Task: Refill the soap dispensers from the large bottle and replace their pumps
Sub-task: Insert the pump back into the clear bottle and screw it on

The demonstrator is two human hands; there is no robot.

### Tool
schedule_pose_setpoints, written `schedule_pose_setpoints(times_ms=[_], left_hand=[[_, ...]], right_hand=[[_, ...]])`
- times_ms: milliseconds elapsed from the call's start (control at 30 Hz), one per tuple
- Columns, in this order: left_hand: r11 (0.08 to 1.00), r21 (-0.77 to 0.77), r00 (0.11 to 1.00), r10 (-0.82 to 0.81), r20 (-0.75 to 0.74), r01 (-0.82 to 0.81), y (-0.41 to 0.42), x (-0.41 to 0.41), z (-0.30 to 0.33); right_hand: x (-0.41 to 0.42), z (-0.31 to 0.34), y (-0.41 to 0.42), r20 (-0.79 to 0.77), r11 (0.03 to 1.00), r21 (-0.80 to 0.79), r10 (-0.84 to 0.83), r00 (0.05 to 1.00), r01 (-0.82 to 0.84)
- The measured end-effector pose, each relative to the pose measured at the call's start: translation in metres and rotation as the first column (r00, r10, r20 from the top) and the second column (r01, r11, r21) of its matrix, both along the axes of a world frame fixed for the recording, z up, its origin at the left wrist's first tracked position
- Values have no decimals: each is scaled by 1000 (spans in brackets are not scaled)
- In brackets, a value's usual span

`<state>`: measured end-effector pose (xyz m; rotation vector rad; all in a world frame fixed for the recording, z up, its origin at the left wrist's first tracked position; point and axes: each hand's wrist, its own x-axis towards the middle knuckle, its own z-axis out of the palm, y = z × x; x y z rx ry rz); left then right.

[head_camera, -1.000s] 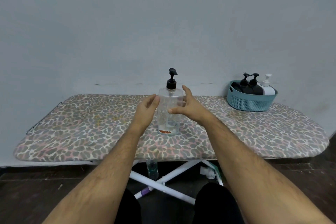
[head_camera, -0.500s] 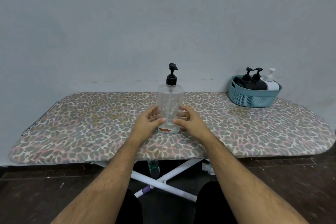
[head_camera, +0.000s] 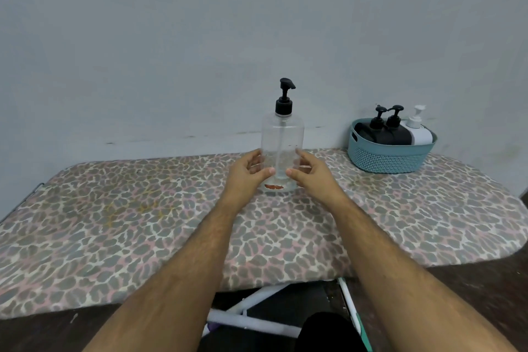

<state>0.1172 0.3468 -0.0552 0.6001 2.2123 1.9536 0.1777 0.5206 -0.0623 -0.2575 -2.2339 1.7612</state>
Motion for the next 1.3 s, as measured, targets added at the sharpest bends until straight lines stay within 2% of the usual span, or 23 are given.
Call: schedule_pose_setpoints(times_ms=[433,1033,1100,1200,1300], left_hand=[[999,21,999,-41,28,40,113,-77,-15],[1000,26,998,5,65,-7,133,-100,-39],[1000,3,998,-5,67,5,132,-100,-37],[993,-117,999,-9,32,13,128,-94,-32],[979,-205,999,-29,-14,25,113,-85,-29]], right_hand=[[-68,-8,94,25,992,63,-114,993,112],[-90,-17,112,121,995,81,-75,990,65],[-88,-16,112,113,993,98,-73,991,62],[-82,-13,106,100,987,149,-80,992,64],[-73,-13,97,102,962,223,-182,978,156]])
